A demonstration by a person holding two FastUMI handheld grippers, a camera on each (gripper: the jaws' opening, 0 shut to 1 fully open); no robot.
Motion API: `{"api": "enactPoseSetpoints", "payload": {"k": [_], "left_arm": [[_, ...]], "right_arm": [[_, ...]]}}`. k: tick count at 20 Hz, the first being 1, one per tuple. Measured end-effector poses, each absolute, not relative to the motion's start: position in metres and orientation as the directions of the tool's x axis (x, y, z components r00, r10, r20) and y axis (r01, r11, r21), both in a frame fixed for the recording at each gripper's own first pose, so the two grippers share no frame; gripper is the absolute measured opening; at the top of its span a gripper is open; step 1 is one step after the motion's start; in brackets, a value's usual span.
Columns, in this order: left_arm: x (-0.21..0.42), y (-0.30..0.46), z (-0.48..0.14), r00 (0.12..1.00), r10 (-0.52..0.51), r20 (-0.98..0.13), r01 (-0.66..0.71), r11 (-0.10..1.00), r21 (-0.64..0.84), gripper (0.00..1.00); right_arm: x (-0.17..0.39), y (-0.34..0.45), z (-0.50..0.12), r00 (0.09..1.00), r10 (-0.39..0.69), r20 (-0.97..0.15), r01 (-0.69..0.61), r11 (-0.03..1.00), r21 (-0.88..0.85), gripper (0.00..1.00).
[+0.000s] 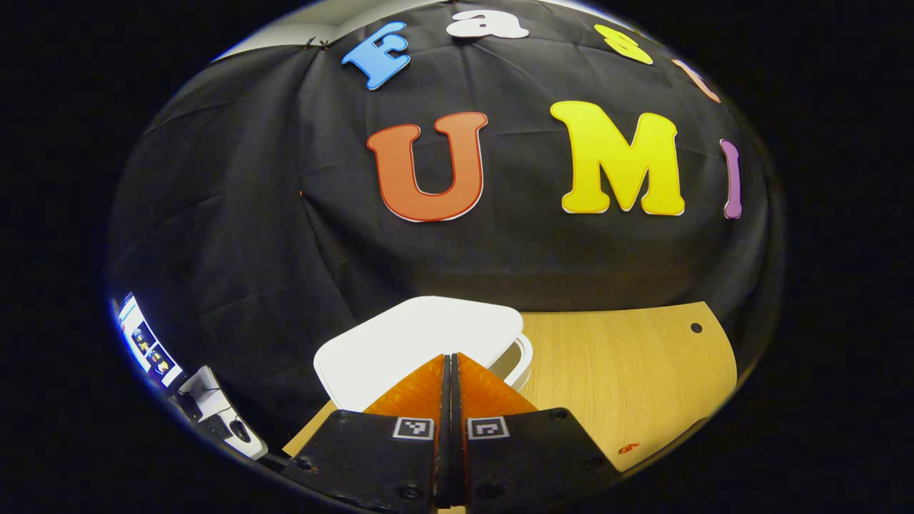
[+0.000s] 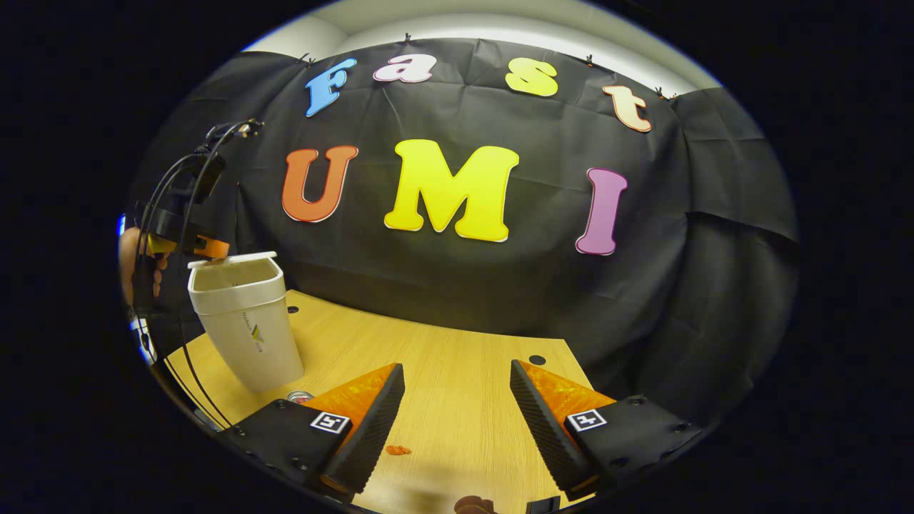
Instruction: Press the lid of the desktop garbage bin to open it, pick up the crumpled paper on the desktop and throw it into the bin, then pick up the pop can on the desktop and drop it into the bin, and finally close the garbage bin lid.
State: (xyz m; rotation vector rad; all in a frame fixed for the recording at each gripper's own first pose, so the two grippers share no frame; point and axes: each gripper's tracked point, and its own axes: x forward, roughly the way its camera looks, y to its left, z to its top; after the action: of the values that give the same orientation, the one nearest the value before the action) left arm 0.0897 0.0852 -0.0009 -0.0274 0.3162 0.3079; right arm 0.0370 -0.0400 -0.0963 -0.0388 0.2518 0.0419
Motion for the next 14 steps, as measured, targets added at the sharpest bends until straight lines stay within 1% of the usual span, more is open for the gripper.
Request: {"api": "enactPoseSetpoints", "payload": {"k": [2,4,5,8,9,10,11,13,14], "left_arm": [[0.083,0.076,0.007,0.914,0.287,-0.287,-0.292,0.956,0.026,0.04],[0.075,0.068,0.01,0.919,0.283,-0.273,-0.287,0.957,0.026,0.12],[0.073,0.062,0.01,0.925,0.268,-0.27,-0.275,0.961,0.012,0.3],[0.064,0.048,0.004,0.931,0.242,-0.275,-0.254,0.967,-0.008,0.5],[0.062,0.044,0.003,0.934,0.23,-0.272,-0.245,0.969,-0.022,0.67],[0.059,0.041,-0.002,0.934,0.227,-0.278,-0.244,0.969,-0.029,0.79],[0.058,0.039,-0.006,0.933,0.225,-0.282,-0.245,0.969,-0.036,0.88],[0.052,0.04,-0.015,0.923,0.242,-0.3,-0.258,0.966,-0.013,0.88],[0.05,0.035,-0.022,0.923,0.23,-0.309,-0.242,0.97,0.0,0.88]], "right_arm": [[0.036,-0.042,-0.102,0.964,0.036,-0.263,-0.047,0.998,-0.037,0.94],[0.036,-0.041,-0.105,0.962,0.04,-0.271,-0.055,0.997,-0.049,0.94],[0.036,-0.039,-0.106,0.961,0.048,-0.272,-0.064,0.997,-0.05,0.94],[0.033,-0.037,-0.11,0.961,0.055,-0.271,-0.073,0.996,-0.058,0.94],[0.031,-0.037,-0.113,0.96,0.052,-0.276,-0.072,0.996,-0.061,0.94],[0.03,-0.036,-0.116,0.958,0.052,-0.283,-0.072,0.995,-0.061,0.94],[0.029,-0.034,-0.121,0.954,0.054,-0.295,-0.075,0.995,-0.061,0.94],[0.025,-0.028,-0.131,0.947,0.062,-0.316,-0.085,0.995,-0.06,0.94],[0.024,-0.023,-0.136,0.943,0.067,-0.325,-0.092,0.994,-0.062,0.94]]}}
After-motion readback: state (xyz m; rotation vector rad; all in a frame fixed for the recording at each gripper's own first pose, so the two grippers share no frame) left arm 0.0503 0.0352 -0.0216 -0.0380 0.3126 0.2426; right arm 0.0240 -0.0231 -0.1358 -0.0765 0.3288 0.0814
